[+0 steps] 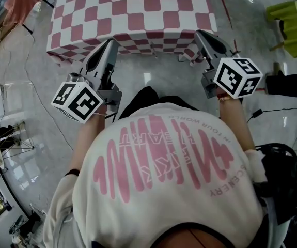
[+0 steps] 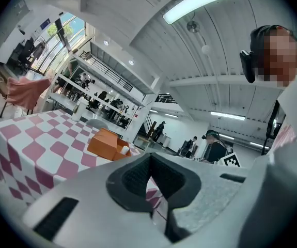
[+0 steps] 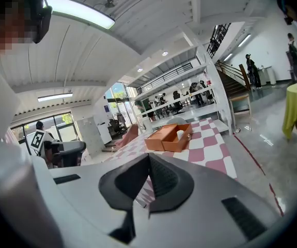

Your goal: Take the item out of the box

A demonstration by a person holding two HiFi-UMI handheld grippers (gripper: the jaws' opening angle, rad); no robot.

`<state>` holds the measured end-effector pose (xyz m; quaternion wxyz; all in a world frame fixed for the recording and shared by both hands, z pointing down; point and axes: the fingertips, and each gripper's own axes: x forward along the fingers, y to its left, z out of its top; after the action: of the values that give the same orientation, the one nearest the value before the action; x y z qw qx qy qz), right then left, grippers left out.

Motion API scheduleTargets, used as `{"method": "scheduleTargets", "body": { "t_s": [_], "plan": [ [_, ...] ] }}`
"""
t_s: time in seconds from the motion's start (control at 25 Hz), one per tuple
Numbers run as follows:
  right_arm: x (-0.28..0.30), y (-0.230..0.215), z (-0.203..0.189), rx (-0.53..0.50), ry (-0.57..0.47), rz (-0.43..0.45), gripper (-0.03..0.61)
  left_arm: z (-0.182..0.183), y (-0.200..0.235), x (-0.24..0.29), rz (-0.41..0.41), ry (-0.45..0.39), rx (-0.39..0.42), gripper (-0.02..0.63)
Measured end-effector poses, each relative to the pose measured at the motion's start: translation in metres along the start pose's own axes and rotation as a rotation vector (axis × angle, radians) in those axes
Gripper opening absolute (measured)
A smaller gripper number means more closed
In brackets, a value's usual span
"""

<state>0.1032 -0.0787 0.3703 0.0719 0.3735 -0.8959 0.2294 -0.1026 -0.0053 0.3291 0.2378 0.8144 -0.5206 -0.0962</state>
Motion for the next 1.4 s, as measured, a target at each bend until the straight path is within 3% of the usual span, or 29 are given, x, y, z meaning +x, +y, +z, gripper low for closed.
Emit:
{"method": "scheduleTargets", "body": {
  "t_s": [0.24, 0.48, 0.92, 1.4],
  "plan": [
    [0.004, -0.012, -0.017, 0.042, 0.034, 0.0, 0.006, -0.012, 0.006, 0.007, 0.006, 0.012, -0.034, 0.008],
    [0.009, -0.023, -0.016, 0.055, 0.03, -0.018, 0.006, -0.01, 0.005, 0.023, -0.027, 0.041, -0.016, 0.008],
    [0.026, -0.036, 0.009, 0.044, 0.0, -0.045, 0.006, 0.007, 0.019, 0.062, -0.063, 0.043, 0.01, 0.008],
    [0.08, -0.064, 0.062, 0.06, -0.045, -0.058, 0.006, 0.047, 0.046, 0.15, -0.169, 0.063, 0.012, 0.008]
  ]
}}
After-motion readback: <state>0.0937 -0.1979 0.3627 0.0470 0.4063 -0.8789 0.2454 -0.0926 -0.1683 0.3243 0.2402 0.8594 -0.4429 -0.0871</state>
